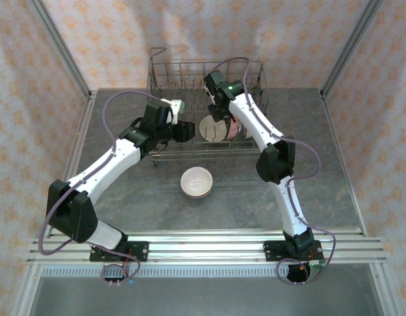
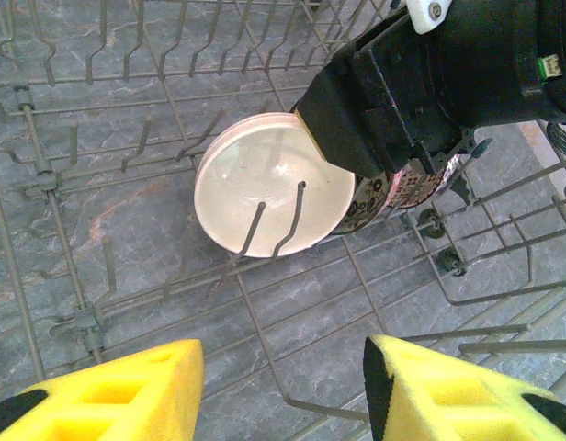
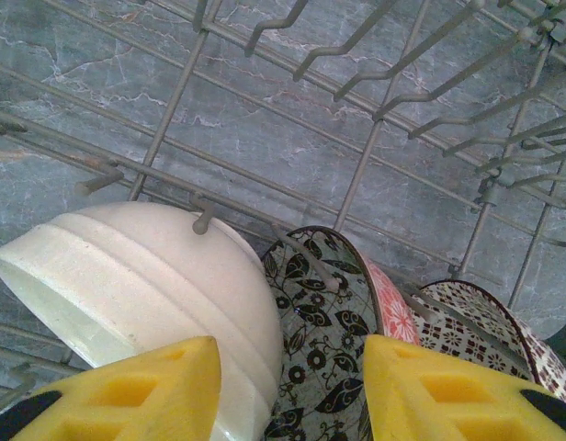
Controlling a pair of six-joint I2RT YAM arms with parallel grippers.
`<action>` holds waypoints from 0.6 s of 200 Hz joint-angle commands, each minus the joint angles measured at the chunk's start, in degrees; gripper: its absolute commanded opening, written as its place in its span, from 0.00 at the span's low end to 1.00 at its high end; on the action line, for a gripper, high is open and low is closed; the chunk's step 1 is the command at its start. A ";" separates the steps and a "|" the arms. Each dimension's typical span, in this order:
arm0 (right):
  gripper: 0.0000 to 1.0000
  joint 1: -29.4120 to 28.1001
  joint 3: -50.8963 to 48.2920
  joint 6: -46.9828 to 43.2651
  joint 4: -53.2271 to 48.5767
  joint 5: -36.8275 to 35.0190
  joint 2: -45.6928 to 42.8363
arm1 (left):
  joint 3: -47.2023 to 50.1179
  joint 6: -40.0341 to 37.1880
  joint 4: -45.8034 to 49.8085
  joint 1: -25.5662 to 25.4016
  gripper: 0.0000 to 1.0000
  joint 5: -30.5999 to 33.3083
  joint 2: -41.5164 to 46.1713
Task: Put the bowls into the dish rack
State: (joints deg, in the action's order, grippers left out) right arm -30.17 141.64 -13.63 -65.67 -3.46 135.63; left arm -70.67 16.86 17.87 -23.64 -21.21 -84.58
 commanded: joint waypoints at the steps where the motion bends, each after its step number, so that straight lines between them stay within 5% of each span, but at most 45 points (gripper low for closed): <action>1: 0.47 -1.09 -2.75 -1.85 -0.82 -0.25 -0.01 | -2.07 -1.04 1.38 -0.67 0.51 -0.50 -0.50; 120: 0.48 -1.38 -7.09 -4.73 2.86 3.54 -6.18 | -2.80 -1.57 2.36 -0.84 0.51 -0.41 -1.81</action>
State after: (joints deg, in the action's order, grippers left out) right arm -30.87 136.09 -17.10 -61.82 -2.09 131.87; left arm -71.64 16.43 19.09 -24.29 -21.21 -85.67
